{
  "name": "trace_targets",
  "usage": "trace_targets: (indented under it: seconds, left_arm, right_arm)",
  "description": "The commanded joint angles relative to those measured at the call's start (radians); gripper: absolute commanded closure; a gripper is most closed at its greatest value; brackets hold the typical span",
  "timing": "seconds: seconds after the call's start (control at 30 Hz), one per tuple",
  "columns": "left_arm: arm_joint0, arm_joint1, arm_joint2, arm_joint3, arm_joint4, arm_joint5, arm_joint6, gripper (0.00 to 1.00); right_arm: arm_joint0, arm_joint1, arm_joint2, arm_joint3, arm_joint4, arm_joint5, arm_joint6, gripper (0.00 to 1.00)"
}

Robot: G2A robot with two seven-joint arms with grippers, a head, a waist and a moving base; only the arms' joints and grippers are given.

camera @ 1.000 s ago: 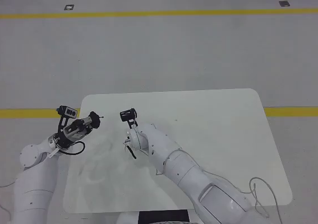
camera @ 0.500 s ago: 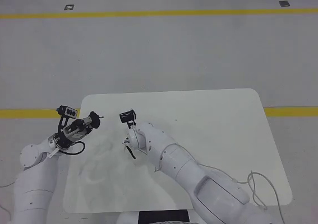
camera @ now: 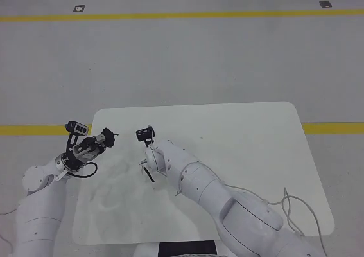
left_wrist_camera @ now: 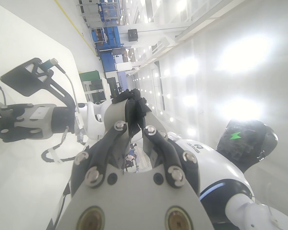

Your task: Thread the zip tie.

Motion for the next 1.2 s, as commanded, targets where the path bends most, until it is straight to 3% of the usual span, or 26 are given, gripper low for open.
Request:
trace_targets:
  seconds: [0.0, 0.47, 0.57, 0.67, 1.17]
  left_arm:
    - [0.0, 0.0, 0.0, 0.0, 0.0, 0.0, 0.0, 1.0]
    - [0.0, 0.0, 0.0, 0.0, 0.0, 0.0, 0.0, 1.0]
    - [0.0, 0.0, 0.0, 0.0, 0.0, 0.0, 0.0, 1.0]
    - [0.0, 0.0, 0.0, 0.0, 0.0, 0.0, 0.0, 1.0]
    - [0.0, 0.0, 0.0, 0.0, 0.0, 0.0, 0.0, 1.0]
  right_arm:
    - [0.006, -0.002, -0.003, 0.008, 0.01, 0.0, -0.006, 1.0]
    - [0.021, -0.002, 0.003, 0.011, 0.011, 0.0, -0.013, 1.0]
    - [0.017, -0.002, -0.006, 0.004, 0.0, 0.0, 0.003, 0.74]
    - [0.014, -0.002, -0.015, -0.002, -0.002, 0.0, 0.012, 0.69]
    - [0.016, -0.002, -0.041, -0.017, -0.008, 0.0, 0.054, 0.74]
